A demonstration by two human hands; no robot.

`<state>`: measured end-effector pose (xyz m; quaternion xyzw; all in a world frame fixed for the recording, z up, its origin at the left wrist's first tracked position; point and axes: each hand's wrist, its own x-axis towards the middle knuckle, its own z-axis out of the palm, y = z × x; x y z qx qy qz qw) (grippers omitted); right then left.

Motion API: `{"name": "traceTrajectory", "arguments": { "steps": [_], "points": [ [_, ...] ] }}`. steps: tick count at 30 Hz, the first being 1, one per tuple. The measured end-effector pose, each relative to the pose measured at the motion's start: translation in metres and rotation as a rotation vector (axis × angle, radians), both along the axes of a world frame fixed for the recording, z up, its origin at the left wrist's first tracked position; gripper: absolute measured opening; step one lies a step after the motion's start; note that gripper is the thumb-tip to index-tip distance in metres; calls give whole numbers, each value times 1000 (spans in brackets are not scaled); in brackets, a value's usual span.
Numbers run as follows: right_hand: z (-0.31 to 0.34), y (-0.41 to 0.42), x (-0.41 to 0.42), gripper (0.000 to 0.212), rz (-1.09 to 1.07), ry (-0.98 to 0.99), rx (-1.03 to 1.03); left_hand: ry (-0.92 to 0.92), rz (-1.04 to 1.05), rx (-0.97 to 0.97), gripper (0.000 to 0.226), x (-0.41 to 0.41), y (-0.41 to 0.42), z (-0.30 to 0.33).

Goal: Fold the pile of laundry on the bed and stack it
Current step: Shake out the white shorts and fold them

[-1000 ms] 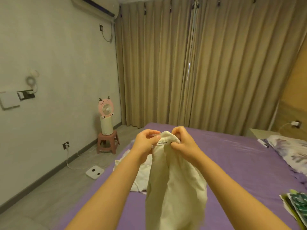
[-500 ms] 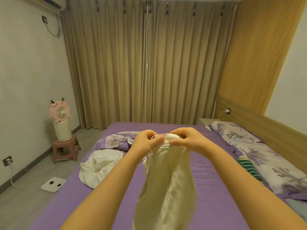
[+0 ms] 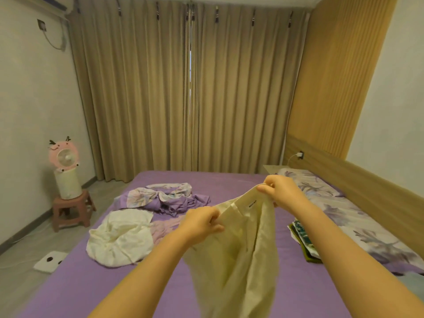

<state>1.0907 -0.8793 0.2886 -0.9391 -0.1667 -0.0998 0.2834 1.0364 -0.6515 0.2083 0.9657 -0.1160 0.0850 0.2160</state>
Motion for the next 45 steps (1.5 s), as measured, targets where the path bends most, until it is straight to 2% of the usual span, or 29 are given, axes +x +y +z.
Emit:
{"name": "traceTrajectory", "arguments": {
  "steps": [4,8,11,15,18,21,23,25,29,31,33,36,39,42,45],
  "points": [
    [-10,-36,30,20,14,-46,64,74,-26,65,26,24,-37,-20],
    [-8,-75,57,15,71,-117,157,95,29,-53,31,48,-82,-39],
    [-2,-105,77,19,109,-168,149,7,98,-77,34,68,-110,-45],
    [2,-145,100,18,131,-211,148,-149,142,-122,20,98,-135,-38],
    [1,-168,116,8,182,-197,147,-104,109,-240,23,116,-143,-38],
    [-1,-184,130,5,222,-185,205,20,101,-427,51,131,-151,-35],
    [0,-191,138,6,238,-172,258,74,144,-287,89,143,-153,-34],
    [1,-194,145,5,248,-151,287,111,170,-87,114,155,-156,-33],
    [2,-193,158,5,245,-108,346,265,108,-17,126,175,-164,-37],
    [2,-193,164,7,209,-113,389,278,78,65,121,183,-165,-45],
    [2,-195,169,8,153,-135,431,272,71,99,98,188,-161,-52],
    [2,-199,176,8,77,-163,423,210,-2,1,14,195,-144,-55],
    [3,-201,183,10,12,-163,254,182,26,-55,12,204,-118,-43],
    [4,-199,185,6,5,-171,47,169,73,-10,22,217,-90,-25],
    [-3,-189,188,16,24,-152,-88,153,94,36,28,230,-70,-8]
  ]
}}
